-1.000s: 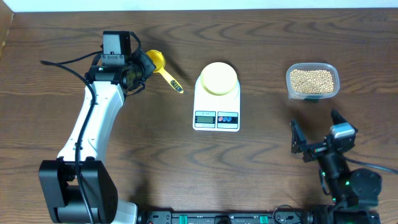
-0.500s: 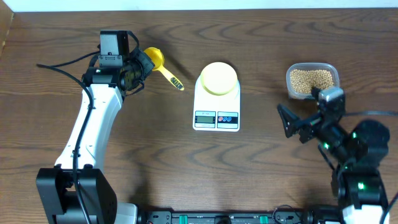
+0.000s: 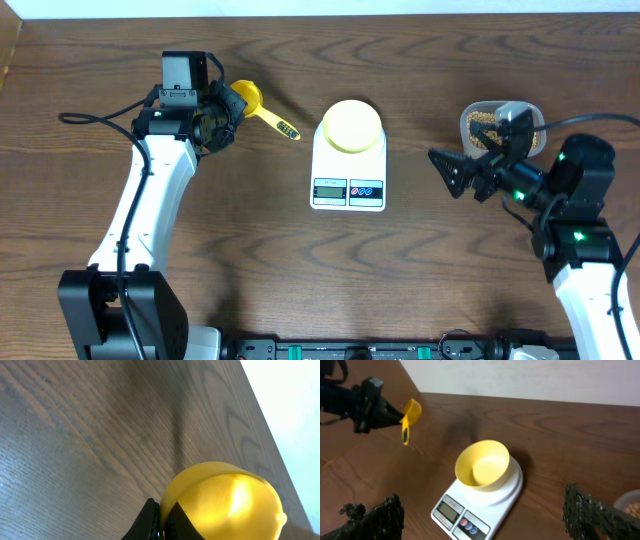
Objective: Scoop item into bowl and weigh 50g on scale
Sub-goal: 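Reach the right gripper toward the left gripper's scoop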
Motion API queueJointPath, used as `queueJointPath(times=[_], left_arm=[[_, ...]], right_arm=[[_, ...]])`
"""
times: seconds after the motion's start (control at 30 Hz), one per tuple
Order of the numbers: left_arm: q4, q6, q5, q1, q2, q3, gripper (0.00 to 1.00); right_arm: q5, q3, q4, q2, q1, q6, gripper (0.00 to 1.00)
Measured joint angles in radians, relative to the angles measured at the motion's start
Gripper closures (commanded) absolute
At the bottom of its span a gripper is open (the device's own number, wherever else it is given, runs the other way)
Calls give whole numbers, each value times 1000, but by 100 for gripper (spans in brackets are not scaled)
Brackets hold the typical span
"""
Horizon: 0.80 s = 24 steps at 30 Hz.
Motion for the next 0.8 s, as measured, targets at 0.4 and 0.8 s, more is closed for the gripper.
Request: queueJointPath(times=[0.4, 0.8], left_arm=[[-1, -69, 31, 0, 0, 0, 93], [-79, -83, 38, -6, 0, 0, 93]], right_arm=[[-84, 97, 24, 144, 0, 15, 1], [-72, 97, 76, 167, 3, 148, 10]])
